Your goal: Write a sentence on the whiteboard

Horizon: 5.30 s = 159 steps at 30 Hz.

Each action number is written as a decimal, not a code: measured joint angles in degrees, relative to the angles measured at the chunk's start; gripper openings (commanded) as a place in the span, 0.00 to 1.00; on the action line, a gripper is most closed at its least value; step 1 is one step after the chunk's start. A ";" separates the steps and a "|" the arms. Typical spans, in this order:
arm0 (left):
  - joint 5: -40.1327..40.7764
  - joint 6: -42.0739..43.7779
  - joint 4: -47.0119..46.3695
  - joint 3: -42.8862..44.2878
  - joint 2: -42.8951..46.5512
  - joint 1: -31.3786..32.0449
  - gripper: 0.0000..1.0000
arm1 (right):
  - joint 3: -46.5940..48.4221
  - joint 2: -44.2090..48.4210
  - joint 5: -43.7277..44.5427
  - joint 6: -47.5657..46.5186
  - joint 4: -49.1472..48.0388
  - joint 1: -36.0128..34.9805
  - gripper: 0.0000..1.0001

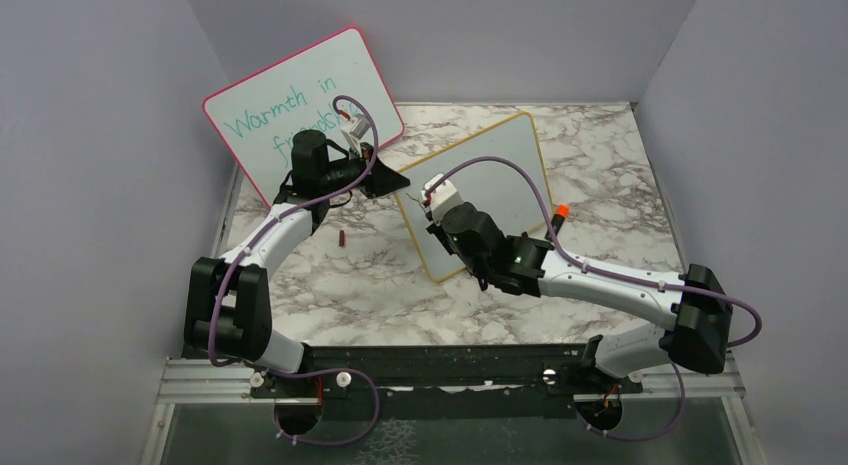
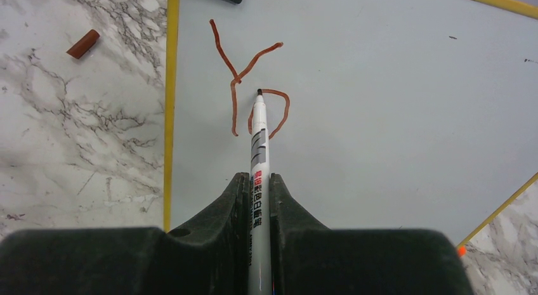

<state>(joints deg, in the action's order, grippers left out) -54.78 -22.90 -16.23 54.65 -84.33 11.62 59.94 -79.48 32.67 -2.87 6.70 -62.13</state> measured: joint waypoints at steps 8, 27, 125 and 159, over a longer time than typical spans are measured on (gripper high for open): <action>0.00 0.02 0.07 0.04 0.00 0.02 0.00 | 0.00 0.02 -0.37 0.35 0.68 0.00 0.01; -0.15 0.20 0.44 0.22 0.00 0.02 0.00 | -0.13 1.05 -0.96 1.38 3.50 0.00 0.01; -0.28 1.31 2.23 1.16 -0.33 0.02 0.00 | -4.94 4.31 -0.37 -0.26 4.81 4.24 0.01; -0.31 1.40 2.67 1.62 -0.70 0.02 0.00 | -4.72 4.20 0.50 -4.09 -1.38 6.38 0.01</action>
<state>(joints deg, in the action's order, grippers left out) -55.09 -21.50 -13.56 56.27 -85.03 11.64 55.22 -75.29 33.17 -6.96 5.32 -55.75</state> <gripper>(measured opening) 0.037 0.167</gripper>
